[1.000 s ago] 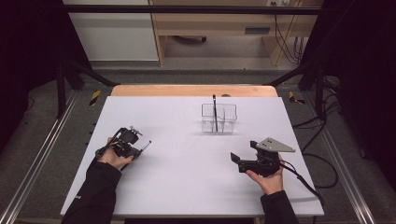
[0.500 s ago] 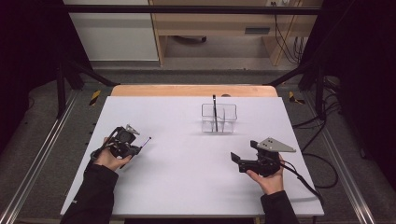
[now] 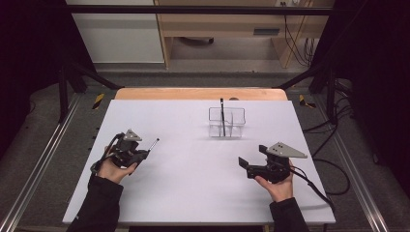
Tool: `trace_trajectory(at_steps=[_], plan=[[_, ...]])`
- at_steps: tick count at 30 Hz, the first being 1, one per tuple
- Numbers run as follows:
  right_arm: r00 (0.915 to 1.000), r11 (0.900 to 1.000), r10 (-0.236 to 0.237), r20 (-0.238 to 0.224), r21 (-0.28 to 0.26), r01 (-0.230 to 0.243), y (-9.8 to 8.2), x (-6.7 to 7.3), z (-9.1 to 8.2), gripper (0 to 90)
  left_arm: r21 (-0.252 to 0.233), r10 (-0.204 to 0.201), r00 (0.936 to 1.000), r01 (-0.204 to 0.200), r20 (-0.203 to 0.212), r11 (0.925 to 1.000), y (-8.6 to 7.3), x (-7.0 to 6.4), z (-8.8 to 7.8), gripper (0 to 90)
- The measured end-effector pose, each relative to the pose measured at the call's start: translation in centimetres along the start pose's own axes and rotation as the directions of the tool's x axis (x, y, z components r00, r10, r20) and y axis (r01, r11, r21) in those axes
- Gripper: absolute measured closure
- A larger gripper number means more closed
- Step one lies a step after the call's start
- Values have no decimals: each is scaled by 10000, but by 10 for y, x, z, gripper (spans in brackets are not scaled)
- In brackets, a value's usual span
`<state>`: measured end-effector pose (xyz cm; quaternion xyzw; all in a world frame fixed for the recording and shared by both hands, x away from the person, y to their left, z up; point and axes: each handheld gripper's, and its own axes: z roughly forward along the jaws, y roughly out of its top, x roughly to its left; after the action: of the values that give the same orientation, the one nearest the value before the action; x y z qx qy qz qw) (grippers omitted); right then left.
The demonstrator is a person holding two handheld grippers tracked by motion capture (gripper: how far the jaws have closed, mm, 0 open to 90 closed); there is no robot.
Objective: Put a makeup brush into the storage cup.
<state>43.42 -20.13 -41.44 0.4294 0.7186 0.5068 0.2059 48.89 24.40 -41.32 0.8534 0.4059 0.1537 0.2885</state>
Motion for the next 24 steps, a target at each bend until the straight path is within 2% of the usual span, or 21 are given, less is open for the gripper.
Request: trace_trajectory(at_steps=[3,14,17,24], plan=[[10000,10000,2,-45,-32,-3,0,2,1,96,-487,-40,10000,40,1,9988,-3,-5,-4,836],[9997,9997,176,-147,-167,-178,2,4,1,96,-1295,-82,10000,84,16,9915,-7,-18,-12,836],[9997,9997,182,-172,-184,-186,2,6,1,97,-1688,-146,9999,142,-11,9855,-10,-24,-16,836],[9996,9995,211,-213,-243,-216,4,10,1,104,-2063,-343,9994,336,4,9779,-14,-30,-18,836]])
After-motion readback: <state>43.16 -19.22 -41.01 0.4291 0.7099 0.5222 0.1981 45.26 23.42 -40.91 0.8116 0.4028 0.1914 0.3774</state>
